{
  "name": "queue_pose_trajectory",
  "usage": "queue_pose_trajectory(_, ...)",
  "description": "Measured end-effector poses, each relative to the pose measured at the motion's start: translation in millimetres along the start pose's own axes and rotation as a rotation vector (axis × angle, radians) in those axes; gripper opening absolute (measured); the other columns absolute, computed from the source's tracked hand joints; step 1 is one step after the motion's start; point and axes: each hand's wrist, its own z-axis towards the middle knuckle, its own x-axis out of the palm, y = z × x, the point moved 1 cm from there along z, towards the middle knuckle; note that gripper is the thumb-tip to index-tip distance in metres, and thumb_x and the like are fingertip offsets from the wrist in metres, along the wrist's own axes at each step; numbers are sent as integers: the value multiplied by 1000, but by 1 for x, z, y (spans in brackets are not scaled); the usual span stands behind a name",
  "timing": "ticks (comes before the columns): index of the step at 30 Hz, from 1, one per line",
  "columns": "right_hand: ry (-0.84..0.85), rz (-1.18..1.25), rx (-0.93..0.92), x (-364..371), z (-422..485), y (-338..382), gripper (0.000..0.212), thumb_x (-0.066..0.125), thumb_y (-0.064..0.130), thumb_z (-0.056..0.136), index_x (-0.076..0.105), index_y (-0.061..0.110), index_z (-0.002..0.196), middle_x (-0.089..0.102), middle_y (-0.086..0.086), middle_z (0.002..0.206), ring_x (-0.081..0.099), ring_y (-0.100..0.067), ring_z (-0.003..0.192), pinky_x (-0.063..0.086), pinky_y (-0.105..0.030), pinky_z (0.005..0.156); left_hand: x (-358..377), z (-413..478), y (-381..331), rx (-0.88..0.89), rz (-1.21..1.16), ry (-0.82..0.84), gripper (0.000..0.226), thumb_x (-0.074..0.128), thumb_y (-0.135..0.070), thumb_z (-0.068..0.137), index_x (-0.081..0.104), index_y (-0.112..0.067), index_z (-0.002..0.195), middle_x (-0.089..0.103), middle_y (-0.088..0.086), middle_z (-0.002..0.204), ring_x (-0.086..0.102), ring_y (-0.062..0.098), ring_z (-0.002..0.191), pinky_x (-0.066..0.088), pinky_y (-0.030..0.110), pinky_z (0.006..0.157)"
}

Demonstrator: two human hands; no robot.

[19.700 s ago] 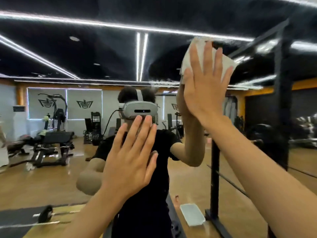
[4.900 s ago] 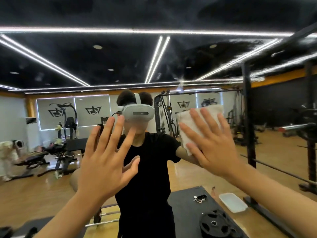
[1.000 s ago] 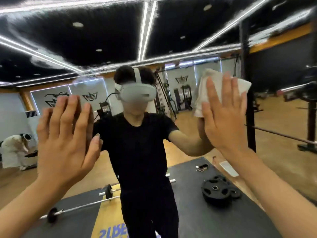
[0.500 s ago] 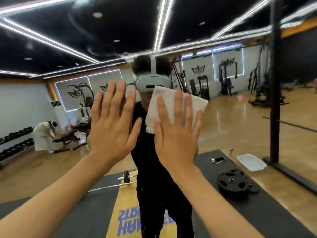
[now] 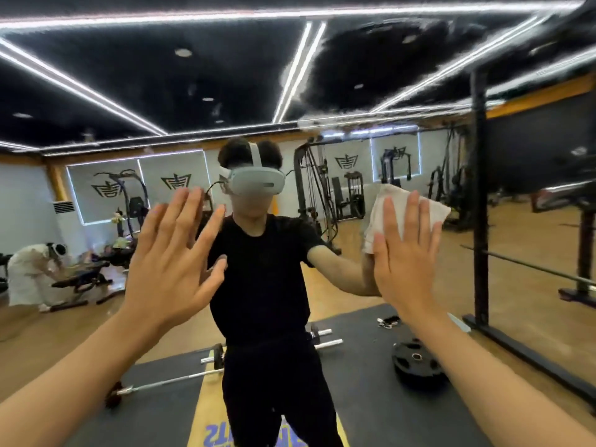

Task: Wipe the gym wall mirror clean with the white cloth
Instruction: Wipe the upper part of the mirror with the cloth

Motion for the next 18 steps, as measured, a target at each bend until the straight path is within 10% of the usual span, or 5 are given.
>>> queue_pose_trajectory(18,-96,-19,-58,-25,147,100,58,18,44,114,6,29,169,-1,-10,176,-4,-33,162,-3,-58,128,18,-7,11,-15,53,-100,79,40,-55,103,24,-15,168,10,15,177,13,35,163,9,59,130)
